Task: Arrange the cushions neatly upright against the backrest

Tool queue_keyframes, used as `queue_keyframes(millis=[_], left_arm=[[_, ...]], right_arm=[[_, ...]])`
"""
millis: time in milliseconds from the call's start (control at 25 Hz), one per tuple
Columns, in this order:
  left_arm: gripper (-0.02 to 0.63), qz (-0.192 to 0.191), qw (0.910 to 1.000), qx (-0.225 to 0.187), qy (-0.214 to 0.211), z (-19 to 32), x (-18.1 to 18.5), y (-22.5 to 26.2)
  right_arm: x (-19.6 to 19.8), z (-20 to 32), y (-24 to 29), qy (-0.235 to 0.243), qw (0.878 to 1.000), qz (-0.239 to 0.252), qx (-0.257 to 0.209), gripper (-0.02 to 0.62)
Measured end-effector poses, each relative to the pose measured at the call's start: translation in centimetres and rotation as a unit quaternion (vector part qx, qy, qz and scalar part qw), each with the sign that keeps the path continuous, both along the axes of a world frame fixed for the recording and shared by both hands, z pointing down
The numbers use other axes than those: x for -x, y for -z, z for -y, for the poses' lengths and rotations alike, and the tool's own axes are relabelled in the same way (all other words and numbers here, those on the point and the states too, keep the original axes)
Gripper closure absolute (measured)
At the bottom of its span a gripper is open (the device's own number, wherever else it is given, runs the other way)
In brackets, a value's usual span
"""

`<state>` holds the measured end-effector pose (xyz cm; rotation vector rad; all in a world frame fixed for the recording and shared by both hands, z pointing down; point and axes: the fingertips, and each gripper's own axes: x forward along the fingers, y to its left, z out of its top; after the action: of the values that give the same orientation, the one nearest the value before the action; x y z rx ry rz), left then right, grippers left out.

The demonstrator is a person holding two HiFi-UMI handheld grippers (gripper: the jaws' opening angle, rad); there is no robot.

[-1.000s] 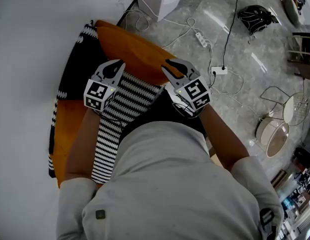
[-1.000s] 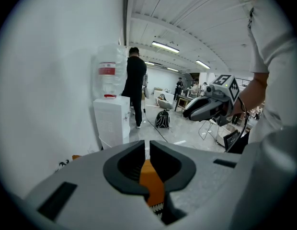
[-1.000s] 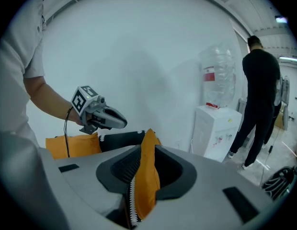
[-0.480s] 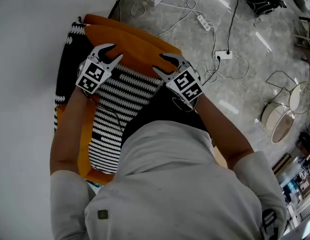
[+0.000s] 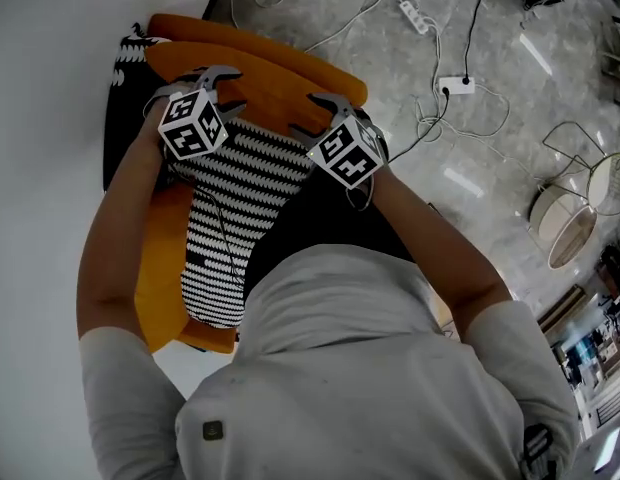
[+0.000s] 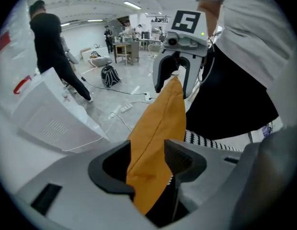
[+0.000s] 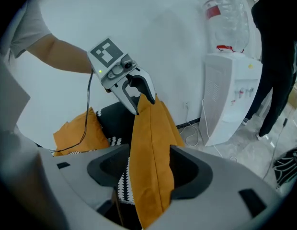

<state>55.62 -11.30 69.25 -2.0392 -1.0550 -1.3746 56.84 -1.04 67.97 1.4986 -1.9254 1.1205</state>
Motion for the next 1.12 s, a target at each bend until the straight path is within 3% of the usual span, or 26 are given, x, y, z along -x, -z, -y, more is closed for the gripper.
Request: queue_keyframes(millis=[400,600,920,1120], left_arm=[[0.360,0.066,0.9933,-0.035,-0.088,-0.6,0.6,-4.7],[0.381,0.088,0.9909,-0.034,-0.096,-0.5,1.2,-5.9],[0.544,0.085,0.9929,-0.027,-0.078,-0.5,1.6,-5.1],[0.574,0.091,0.9935,-0.022,-0.065,-0.7,2.8,-4.3]], right_arm=[[1.0,0.3,-5.6,0.031,0.997,0.004,0.069,0.316],[1.6,0.7,-7.1,0.048,0.994,0.003,0.097,0.319],[2.0,0.9,-6.4,0.061,0.995,-0.003,0.084,0.509],[3.1,0.7,-5.5,0.073,0.994,-0.007,0.077,0.546]])
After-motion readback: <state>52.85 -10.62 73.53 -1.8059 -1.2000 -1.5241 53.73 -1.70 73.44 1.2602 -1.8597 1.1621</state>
